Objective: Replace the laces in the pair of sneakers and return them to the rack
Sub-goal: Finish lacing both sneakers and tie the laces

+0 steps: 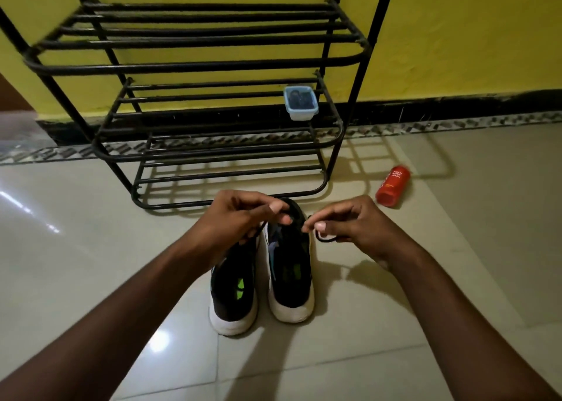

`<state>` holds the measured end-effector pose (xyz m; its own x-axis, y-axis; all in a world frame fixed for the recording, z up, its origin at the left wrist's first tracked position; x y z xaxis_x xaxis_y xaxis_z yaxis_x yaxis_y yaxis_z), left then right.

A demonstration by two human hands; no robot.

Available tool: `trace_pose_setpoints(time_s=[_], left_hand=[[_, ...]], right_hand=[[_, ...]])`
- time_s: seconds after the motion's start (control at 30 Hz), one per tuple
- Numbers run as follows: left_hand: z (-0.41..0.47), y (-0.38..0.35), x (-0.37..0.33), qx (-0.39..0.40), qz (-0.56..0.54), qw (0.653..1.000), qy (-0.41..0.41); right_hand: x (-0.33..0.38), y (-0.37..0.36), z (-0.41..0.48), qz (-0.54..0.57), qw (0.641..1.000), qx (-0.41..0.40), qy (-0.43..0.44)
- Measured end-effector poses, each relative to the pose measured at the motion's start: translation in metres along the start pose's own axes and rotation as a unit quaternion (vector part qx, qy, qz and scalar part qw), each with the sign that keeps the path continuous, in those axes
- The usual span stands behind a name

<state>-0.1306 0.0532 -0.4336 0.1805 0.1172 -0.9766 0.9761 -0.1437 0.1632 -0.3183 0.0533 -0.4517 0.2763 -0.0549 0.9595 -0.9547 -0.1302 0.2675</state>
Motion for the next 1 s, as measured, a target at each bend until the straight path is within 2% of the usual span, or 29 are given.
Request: trace_pose_setpoints(time_s=[0.1,0.23,0.33,0.47,0.63,0.8,1.0], left_hand=[[-0.003,-0.003,-0.002,0.022,-0.003,1.000,0.005],[-0.003,0.003,-0.005,-0.046,0.019,0.998,-0.040],[-0.002,0.004,-0.010,-0.093,0.055,0.992,-0.067],[-0.002,-0.001,-0.029,-0.094,0.089,0.985,-0.117],[0.000,-0.005,-0.035,-0.064,0.015,0.992,-0.110],[0.006,0.000,-0.045,-0.115,-0.015,0.985,-0.124],[0.012,0.001,-0.049,-0.148,-0.070,0.977,-0.133]], right_hand=[[0.007,0.009,-0.003,0.078,0.994,-0.073,-0.018],[0.014,0.011,-0.008,0.072,0.993,-0.090,-0.003],[0.021,0.015,-0.010,0.019,0.991,-0.130,0.031],[0.028,0.019,-0.006,0.001,0.981,-0.189,0.052],[0.029,0.027,0.008,-0.113,0.960,-0.242,0.082],[0.054,0.022,0.007,-0.043,0.964,-0.241,0.107],[0.080,0.024,0.001,-0.072,0.933,-0.320,0.150]])
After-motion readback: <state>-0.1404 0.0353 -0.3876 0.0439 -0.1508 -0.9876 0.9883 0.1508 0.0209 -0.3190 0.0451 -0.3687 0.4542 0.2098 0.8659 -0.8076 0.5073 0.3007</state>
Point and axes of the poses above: each hand's wrist, its own z-axis towards the middle knuckle, its own y-axis out of the back of the hand, x = y × z, the point moved 9 cm from there along z, towards the middle knuckle, and after that the axes turned 13 degrees about -x, right-handed, at the moved point
